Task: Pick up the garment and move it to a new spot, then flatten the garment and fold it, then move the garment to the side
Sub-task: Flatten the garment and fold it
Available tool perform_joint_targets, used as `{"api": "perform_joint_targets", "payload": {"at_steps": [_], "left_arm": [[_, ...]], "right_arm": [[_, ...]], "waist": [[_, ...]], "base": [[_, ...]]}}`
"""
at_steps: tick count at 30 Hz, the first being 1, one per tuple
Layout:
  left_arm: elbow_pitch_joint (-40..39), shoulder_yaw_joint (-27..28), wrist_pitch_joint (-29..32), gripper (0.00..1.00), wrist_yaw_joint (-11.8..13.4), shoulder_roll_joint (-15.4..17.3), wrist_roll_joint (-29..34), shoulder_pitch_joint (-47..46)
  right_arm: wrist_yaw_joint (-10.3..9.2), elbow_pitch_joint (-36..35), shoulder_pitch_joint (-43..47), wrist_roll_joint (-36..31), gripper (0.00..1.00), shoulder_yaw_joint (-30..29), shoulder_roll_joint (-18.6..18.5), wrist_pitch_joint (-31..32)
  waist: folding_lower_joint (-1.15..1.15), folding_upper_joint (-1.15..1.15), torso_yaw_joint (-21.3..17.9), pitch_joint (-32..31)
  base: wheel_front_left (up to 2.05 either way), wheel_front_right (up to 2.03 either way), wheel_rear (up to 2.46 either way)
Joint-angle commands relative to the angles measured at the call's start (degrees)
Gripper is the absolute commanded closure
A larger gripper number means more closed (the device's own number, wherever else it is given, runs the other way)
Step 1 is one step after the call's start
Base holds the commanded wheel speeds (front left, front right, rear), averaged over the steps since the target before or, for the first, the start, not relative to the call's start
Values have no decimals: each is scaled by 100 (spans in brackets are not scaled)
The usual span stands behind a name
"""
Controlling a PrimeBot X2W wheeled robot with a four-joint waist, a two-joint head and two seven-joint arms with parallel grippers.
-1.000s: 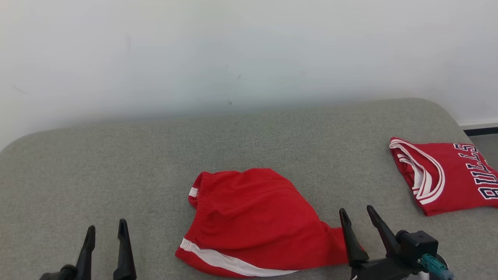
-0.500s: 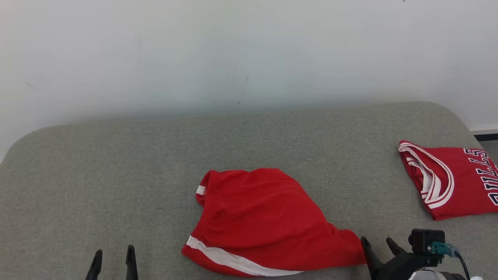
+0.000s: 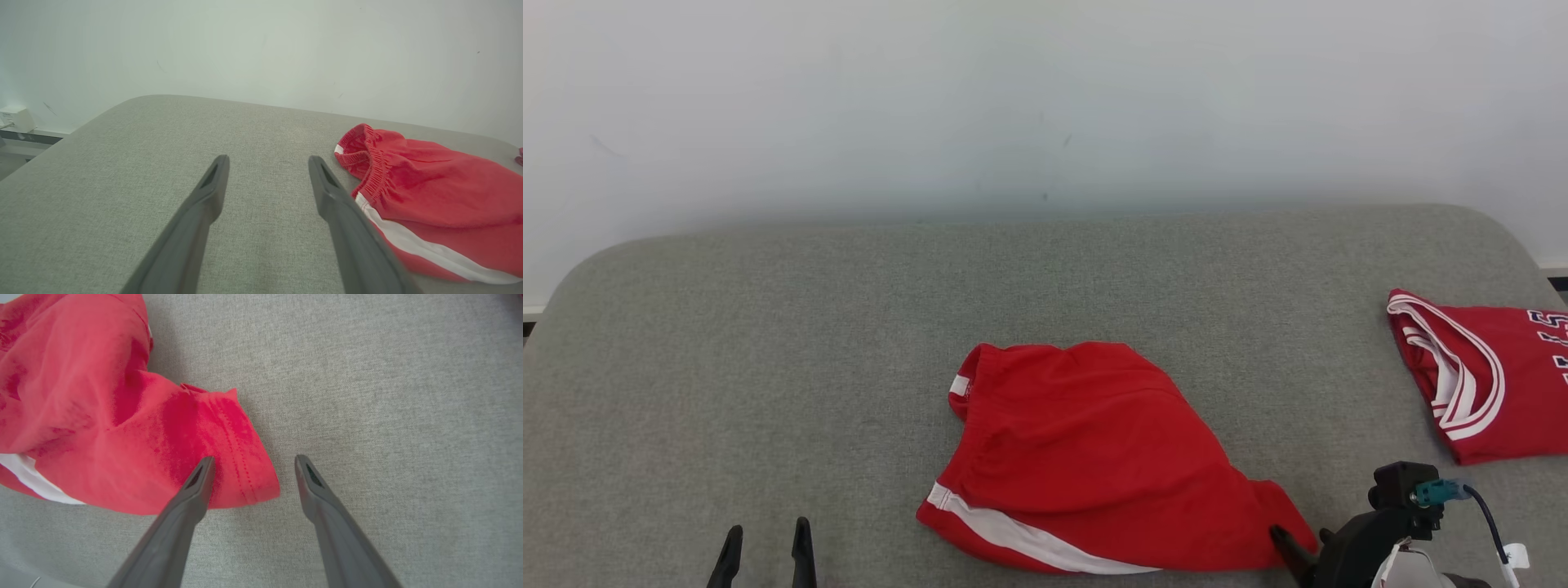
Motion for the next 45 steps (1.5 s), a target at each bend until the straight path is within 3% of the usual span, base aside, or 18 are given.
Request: {"api": "perform_joint_targets", "payload": {"at_steps": [1,2,3,4,5,6,16,24,30,35,45], "left_arm": [[19,8,-9,0,-21,-10,39,36],[21,10,-10,0,-26,-13,44,32],[21,14,-9,0,-30,-15,52,34],[20,15,-9,0,-31,-16,60,38],[20,15,-9,0,-31,-15,70,47],[19,15,-10,0,-30,-17,73,56],[-27,-11,-10,0,29,-69,91,106],[-103,-13,-10,0,47,-101,102,140],[-164,10,-10,0,84,-113,97,140],[-189,5,-10,0,75,-125,100,72],[-213,-125,-10,0,-13,-132,187,-222]], "right_arm": [[-15,34,-71,54,0,-11,-16,78],[-15,31,-83,65,0,-17,-6,86],[-15,31,-81,75,16,-15,5,84],[-15,37,-74,97,54,14,12,105],[-15,36,-72,104,69,42,14,110],[-15,24,-80,114,100,61,14,92],[-15,-449,46,260,100,-18,13,-141],[-15,-1828,515,703,100,-365,180,79],[-15,-2592,925,572,100,-813,266,431],[-15,-2109,497,272,100,-1136,266,244],[-15,405,-1386,-467,100,-1422,269,-493]], "waist": [[-1,0,24,5],[-1,0,30,6],[-1,0,34,9],[-1,0,36,10],[-1,0,36,11],[-1,0,34,11],[-1,0,-23,-27],[-1,0,-88,-81],[-1,0,-114,-56],[-1,0,-113,50],[-1,0,234,370]], "base": [[0,0,0],[0,0,0],[0,0,0],[0,0,0],[0,0,0],[0,0,0],[0,0,0],[0,0,0],[0,0,0],[0,0,0],[0,0,0]]}}
